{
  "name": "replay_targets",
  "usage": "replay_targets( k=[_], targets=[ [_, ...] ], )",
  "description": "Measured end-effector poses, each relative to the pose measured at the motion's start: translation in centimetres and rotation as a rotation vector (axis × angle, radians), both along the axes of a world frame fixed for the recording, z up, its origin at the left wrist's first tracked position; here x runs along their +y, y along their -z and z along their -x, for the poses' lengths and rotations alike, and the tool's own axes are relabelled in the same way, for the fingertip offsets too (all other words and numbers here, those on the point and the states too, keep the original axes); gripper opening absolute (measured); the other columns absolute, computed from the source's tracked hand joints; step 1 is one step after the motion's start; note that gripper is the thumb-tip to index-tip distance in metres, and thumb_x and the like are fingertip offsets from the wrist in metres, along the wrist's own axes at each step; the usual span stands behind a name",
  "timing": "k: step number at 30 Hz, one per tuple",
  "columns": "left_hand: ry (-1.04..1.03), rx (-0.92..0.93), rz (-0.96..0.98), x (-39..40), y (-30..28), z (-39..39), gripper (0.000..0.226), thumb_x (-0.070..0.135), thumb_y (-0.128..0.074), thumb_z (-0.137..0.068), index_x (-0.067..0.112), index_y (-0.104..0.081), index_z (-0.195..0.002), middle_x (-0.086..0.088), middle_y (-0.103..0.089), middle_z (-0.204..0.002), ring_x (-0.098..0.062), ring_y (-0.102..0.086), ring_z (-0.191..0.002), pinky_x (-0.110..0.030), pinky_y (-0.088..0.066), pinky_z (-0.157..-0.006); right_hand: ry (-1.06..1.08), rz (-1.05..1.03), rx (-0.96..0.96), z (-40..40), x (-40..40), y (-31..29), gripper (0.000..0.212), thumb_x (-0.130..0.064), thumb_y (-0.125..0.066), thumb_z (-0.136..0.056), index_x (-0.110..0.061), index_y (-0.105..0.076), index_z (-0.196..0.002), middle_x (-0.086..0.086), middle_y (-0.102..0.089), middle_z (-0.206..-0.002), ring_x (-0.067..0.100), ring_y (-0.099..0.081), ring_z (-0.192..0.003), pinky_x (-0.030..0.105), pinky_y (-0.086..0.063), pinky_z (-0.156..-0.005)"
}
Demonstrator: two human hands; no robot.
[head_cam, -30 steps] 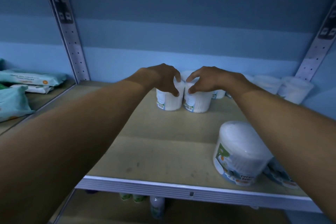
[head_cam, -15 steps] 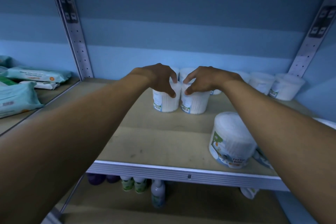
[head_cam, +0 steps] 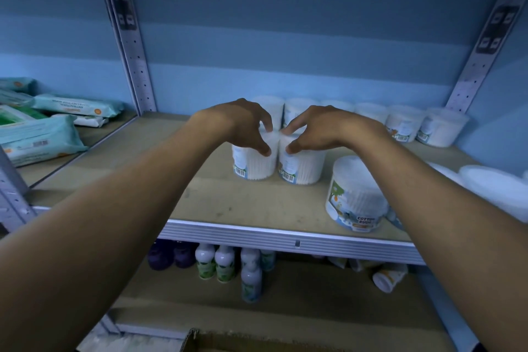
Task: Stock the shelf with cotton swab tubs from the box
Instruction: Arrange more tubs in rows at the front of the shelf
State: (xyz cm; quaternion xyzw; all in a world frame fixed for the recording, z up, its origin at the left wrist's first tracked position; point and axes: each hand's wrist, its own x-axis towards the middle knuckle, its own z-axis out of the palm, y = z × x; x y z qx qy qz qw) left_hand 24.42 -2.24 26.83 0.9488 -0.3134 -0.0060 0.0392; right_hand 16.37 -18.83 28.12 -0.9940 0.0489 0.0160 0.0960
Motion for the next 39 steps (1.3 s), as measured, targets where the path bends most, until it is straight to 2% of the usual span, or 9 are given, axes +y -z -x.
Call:
replay_targets(
  k=[5,10,18,30,34,39],
  targets=[
    [0.02,-0.027,0.004,0.9,0.0,1.5,0.058,0.057,-0.072,-0.078,0.038,-0.055,-0.13,0.011,-0.051,-0.134,-0.014,-0.041,-0.127,-0.033,-0.043,-0.099,-0.033,0.025,-0.013,1.2,0.8,0.2,0.052,-0.048,-0.071,-0.086,-0.04,-0.058,-0.136,-0.01,-0.049,-0.147,0.016,-0.045,-0.134,0.029,-0.039,-0.098],
    [0.038,-0.042,0.022,1.9,0.3,2.5,0.058,0.056,-0.073,-0.077,0.037,-0.057,-0.129,0.01,-0.055,-0.131,-0.015,-0.044,-0.124,-0.033,-0.043,-0.097,-0.061,0.024,-0.018,2.0,1.2,0.3,0.052,-0.048,-0.071,-0.084,-0.04,-0.06,-0.135,-0.01,-0.052,-0.145,0.016,-0.049,-0.131,0.027,-0.039,-0.093],
    [0.044,-0.049,-0.015,2.4,-0.2,3.5,0.059,0.06,-0.073,-0.074,0.037,-0.06,-0.127,0.009,-0.059,-0.129,-0.016,-0.05,-0.119,-0.037,-0.045,-0.099,-0.08,0.028,-0.01,3.2,1.6,0.2,0.052,-0.048,-0.07,-0.086,-0.04,-0.059,-0.136,-0.01,-0.052,-0.146,0.016,-0.048,-0.131,0.027,-0.039,-0.094],
    [0.043,-0.03,-0.011,3.4,-0.3,5.2,0.059,0.064,-0.073,-0.072,0.038,-0.061,-0.124,0.009,-0.06,-0.122,-0.014,-0.05,-0.111,-0.035,-0.046,-0.094,-0.106,0.025,0.014,4.7,2.1,-0.1,0.052,-0.049,-0.074,-0.081,-0.044,-0.061,-0.131,-0.01,-0.055,-0.143,0.016,-0.051,-0.128,0.027,-0.039,-0.089],
    [0.041,-0.039,-0.016,3.7,-0.3,6.0,0.062,0.066,-0.073,-0.07,0.037,-0.061,-0.124,0.009,-0.059,-0.121,-0.013,-0.049,-0.107,-0.031,-0.043,-0.087,-0.12,0.015,0.02,5.2,2.2,-0.2,0.051,-0.05,-0.075,-0.078,-0.047,-0.062,-0.128,-0.012,-0.057,-0.141,0.015,-0.052,-0.126,0.028,-0.041,-0.091],
    [0.038,-0.067,-0.021,4.0,-0.3,6.6,0.064,0.069,-0.072,-0.069,0.037,-0.061,-0.123,0.009,-0.059,-0.121,-0.014,-0.05,-0.114,-0.032,-0.044,-0.088,-0.145,0.011,0.049,6.0,2.5,-0.7,0.05,-0.047,-0.078,-0.078,-0.048,-0.061,-0.125,-0.009,-0.054,-0.133,0.017,-0.052,-0.123,0.034,-0.043,-0.099]
  ],
)
